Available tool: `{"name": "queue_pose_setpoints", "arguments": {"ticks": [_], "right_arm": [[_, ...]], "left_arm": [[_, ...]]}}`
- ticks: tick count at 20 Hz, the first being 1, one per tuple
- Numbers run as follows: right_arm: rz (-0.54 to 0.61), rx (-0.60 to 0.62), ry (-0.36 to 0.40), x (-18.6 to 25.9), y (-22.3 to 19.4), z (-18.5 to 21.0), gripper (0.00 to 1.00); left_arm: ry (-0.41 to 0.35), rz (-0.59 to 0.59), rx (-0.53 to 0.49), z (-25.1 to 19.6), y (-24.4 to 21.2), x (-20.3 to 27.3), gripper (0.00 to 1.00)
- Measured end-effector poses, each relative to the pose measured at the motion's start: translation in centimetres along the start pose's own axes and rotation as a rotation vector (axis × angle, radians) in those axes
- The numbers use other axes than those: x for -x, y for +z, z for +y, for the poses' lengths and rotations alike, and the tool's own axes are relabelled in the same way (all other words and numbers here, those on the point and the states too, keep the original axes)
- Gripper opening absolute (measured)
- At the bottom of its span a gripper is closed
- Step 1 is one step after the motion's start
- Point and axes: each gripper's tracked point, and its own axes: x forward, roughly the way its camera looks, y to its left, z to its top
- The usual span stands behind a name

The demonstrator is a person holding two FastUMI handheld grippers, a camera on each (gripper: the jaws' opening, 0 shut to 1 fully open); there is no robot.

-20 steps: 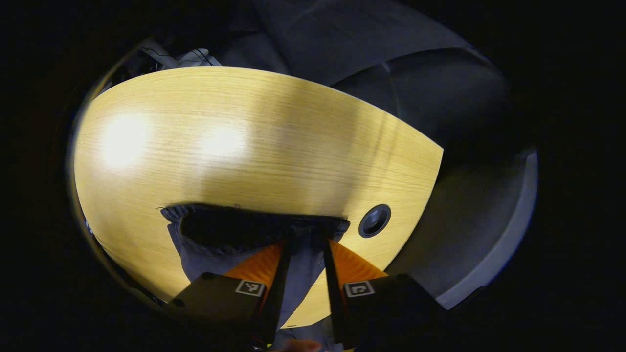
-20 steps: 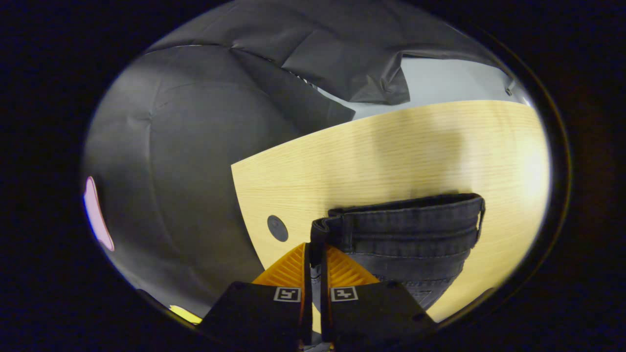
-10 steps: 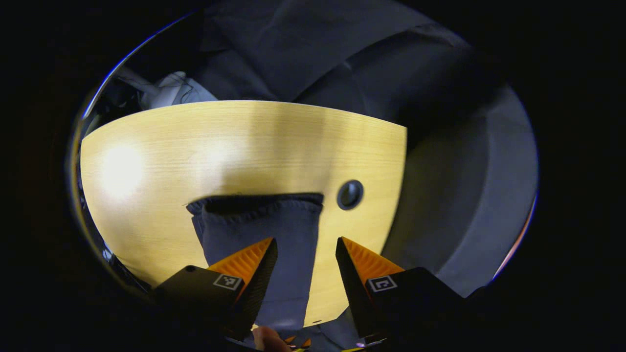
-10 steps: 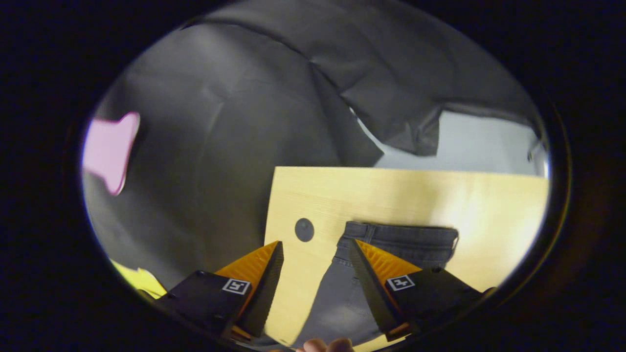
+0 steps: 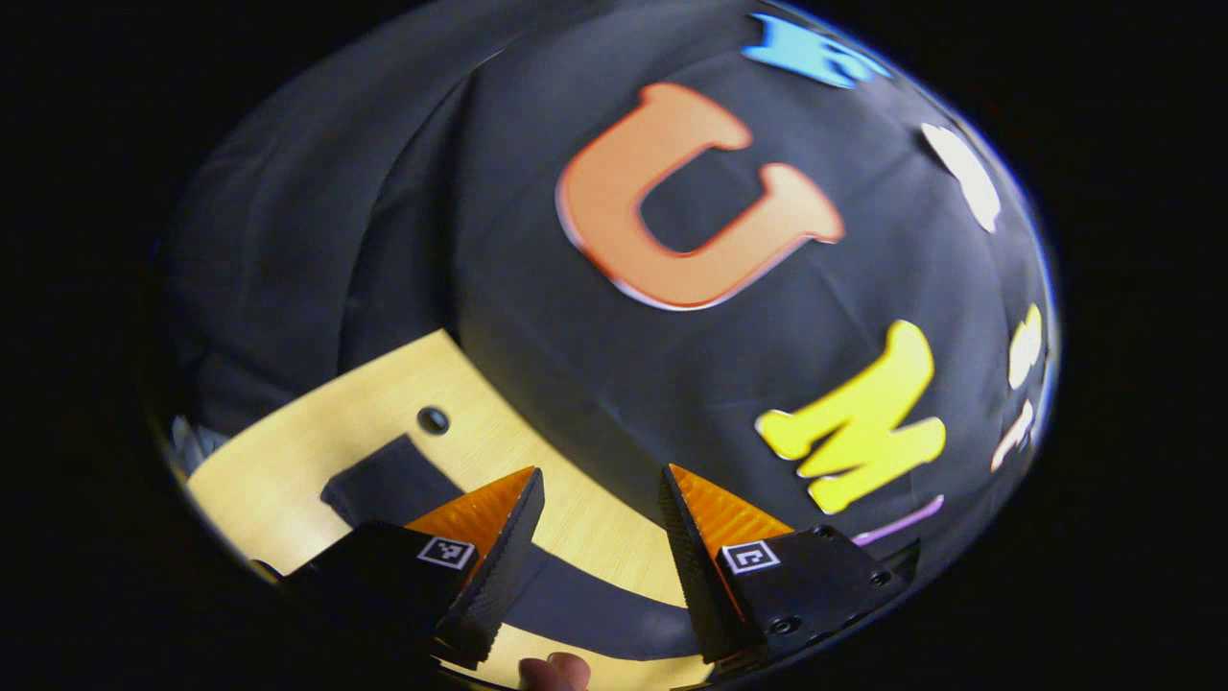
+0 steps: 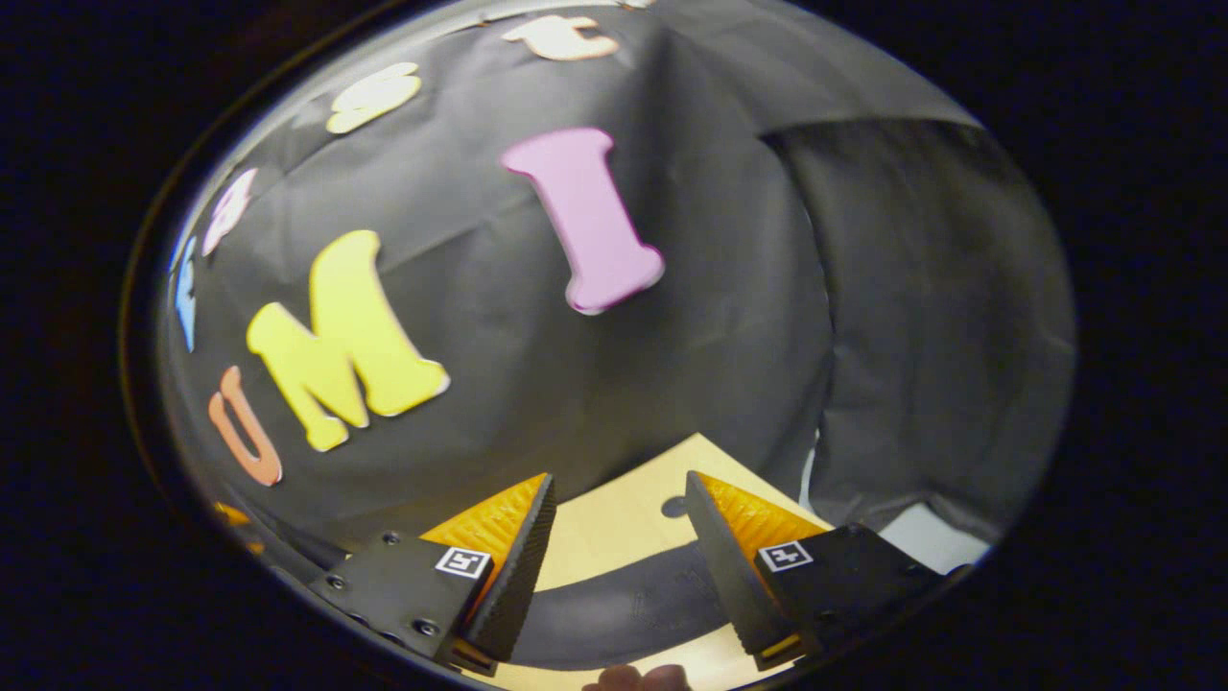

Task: Grasp the waist and the cuffs of the jeans and fold them to make the two legs overlap; first hold the waist and fold one-third of the jeans toward the cuffs, then hold the cuffs and fold the remaining one-third in the same direction to finish folding.

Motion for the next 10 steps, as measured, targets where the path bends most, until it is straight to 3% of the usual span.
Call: {"name": "queue_pose_setpoints", "arguments": {"ticks": [4,5,7,10], "right_arm": [[-0.135,0.213,0.100,6.0,0.6,5.3,0.88],[-0.154,0.278,0.109,7.1,0.3,6.3,0.83],[-0.143,0.371,0.122,9.0,-1.5,7.0,0.90],[-0.080,0.409,0.140,10.6,-5.1,6.6,0.87]], "left_arm": [[-0.118,-0.121,-0.310,-5.8,-4.6,4.3,0.78],[-0.139,-0.141,-0.372,-6.6,-5.9,4.2,0.78],[-0.159,-0.151,-0.467,-7.0,-9.1,4.3,0.78],[-0.179,-0.104,-0.575,-7.4,-13.2,4.8,0.78]]}}
